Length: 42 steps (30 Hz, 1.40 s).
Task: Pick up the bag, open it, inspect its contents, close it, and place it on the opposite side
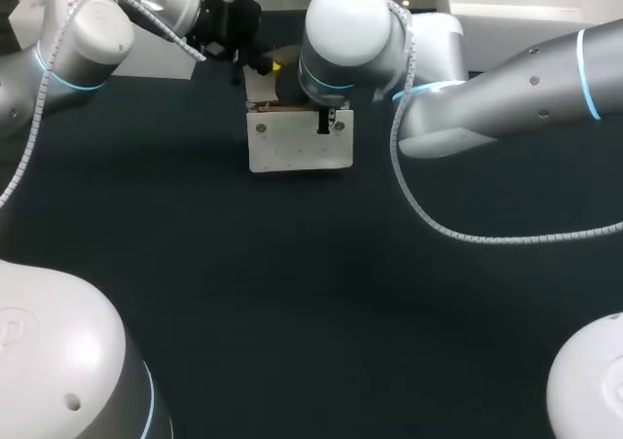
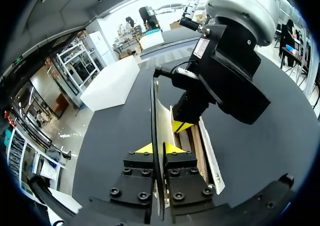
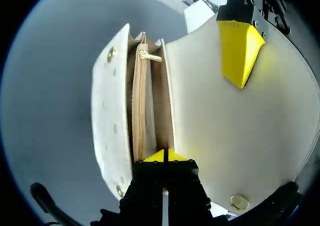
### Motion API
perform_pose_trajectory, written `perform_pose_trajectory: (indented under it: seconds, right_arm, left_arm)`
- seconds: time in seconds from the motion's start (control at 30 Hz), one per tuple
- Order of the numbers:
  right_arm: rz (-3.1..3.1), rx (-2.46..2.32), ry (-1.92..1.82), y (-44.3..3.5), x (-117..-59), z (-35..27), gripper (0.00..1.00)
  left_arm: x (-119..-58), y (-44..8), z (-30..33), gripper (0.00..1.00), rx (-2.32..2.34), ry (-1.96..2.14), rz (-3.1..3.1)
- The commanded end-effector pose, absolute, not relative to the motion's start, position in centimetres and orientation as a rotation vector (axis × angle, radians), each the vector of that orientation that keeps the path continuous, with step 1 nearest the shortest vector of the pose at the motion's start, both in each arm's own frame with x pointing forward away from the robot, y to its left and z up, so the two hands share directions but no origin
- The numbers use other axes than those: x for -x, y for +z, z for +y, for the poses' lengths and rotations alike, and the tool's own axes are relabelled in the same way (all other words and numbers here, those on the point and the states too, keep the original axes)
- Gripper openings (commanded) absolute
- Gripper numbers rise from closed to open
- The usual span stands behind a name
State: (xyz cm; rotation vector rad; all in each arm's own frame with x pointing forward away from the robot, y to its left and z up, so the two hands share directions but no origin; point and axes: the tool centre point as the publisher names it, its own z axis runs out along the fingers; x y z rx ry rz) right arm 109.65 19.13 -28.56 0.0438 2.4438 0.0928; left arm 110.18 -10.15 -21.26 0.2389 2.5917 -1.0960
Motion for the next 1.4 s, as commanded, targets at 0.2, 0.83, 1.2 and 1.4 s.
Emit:
perform_pose_trajectory:
  seconds: [0.2, 0.83, 1.2, 1.4]
  right_arm:
    - [2.378, -0.083, 0.098, -27.7, -109.2, 18.5, 0.0]
    - [2.444, -0.039, 0.112, -29.6, -107.8, 19.2, 0.0]
    - [2.465, -0.047, 0.122, -30.5, -107.7, 19.2, 0.0]
    - [2.475, -0.038, 0.111, -30.8, -108.3, 19.3, 0.0]
  left_arm:
    - [-110.6, -21.5, -10.2, 0.0, -0.235, -1.105, 2.6]
    - [-110.9, -21.7, -10.1, 0.0, -0.176, -1.143, 2.595]
    - [-110.8, -21.6, -10.3, 0.0, -0.182, -1.213, 2.606]
    - [-110.7, -21.6, -10.2, 0.0, -0.197, -1.305, 2.635]
